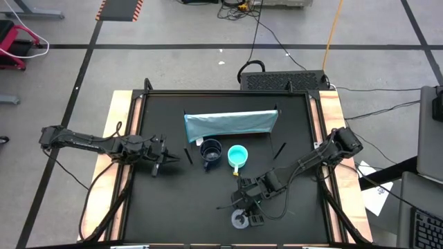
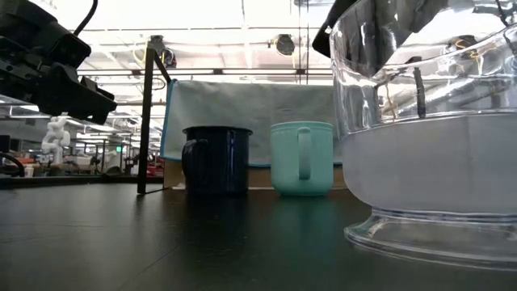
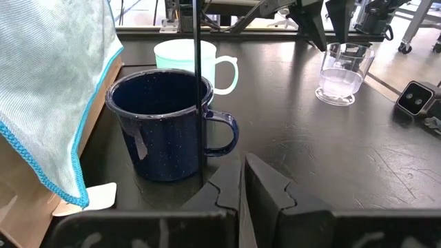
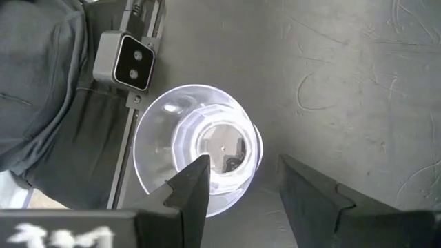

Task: Stack small to large cups/mugs on shelf
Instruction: Move the transparent mug to the center of the table

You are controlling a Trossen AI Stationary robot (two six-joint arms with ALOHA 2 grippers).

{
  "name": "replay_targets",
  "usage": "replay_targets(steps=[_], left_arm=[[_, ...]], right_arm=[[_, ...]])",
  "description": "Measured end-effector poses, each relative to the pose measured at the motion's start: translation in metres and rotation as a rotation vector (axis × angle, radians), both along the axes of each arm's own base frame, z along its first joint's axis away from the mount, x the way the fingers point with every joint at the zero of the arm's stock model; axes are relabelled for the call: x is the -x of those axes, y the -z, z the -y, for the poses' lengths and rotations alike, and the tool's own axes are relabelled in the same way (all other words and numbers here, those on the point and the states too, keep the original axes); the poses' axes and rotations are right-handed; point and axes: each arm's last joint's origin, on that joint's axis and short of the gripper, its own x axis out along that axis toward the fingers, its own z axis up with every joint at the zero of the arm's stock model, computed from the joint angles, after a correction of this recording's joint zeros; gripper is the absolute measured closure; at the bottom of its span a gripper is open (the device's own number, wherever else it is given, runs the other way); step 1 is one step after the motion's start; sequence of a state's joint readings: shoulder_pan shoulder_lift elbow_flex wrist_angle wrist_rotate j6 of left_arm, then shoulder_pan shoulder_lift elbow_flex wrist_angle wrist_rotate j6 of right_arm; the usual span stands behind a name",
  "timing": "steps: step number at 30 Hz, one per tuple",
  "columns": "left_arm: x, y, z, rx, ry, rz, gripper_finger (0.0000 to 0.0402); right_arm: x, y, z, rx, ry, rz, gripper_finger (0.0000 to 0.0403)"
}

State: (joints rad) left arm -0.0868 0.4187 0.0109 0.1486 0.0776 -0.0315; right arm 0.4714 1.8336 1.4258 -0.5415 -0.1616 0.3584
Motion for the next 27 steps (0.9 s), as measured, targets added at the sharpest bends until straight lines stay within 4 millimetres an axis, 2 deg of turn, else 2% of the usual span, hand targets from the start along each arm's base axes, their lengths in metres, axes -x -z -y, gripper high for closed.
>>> replay_targets(steps=[12,19,27], left_arm=[[0.0,0.0,0.0,0.0,0.0,-0.004,0.0378],[0.0,0.0,0.0,0.001,0.0,-0.004,0.0378],[0.0,0.0,0.0,0.005,-0.001,-0.004,0.0378]], right_arm=[[0.003,0.005,-0.009,-0.007,-0.049,0.046,0.0243],[0.005,0.018,-0.004,0.001,-0.034,0.026,0.0243],[0.004,0.017,-0.003,0.001,-0.037,0.04,0.0243]])
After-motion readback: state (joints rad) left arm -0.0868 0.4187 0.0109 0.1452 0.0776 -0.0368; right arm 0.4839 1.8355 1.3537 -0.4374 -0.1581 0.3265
